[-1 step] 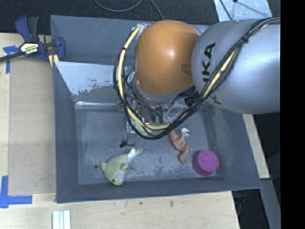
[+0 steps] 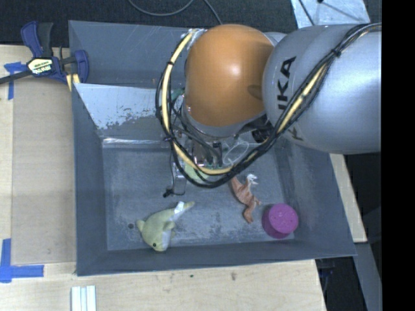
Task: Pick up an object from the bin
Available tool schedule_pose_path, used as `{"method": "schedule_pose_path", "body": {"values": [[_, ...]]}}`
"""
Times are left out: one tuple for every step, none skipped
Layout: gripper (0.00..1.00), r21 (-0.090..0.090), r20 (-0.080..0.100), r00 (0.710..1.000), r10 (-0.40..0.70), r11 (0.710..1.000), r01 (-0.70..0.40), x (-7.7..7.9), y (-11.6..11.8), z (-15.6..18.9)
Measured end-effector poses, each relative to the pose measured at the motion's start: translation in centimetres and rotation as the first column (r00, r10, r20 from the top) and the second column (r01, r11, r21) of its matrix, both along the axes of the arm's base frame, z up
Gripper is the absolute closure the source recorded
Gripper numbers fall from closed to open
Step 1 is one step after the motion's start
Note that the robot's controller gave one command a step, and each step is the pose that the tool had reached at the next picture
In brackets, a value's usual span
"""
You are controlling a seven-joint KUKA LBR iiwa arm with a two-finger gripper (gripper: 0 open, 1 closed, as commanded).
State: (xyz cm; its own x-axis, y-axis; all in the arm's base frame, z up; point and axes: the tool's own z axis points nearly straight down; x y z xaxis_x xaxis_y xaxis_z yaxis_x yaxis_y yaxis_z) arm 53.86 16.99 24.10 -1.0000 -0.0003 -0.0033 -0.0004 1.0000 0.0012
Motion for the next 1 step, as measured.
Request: {"method": "schedule_pose_path", "body": {"values": [[0.0,0.0,0.002,0.993,0.114,0.993,-0.114,-0.24,-0.79,-4.82]]}}
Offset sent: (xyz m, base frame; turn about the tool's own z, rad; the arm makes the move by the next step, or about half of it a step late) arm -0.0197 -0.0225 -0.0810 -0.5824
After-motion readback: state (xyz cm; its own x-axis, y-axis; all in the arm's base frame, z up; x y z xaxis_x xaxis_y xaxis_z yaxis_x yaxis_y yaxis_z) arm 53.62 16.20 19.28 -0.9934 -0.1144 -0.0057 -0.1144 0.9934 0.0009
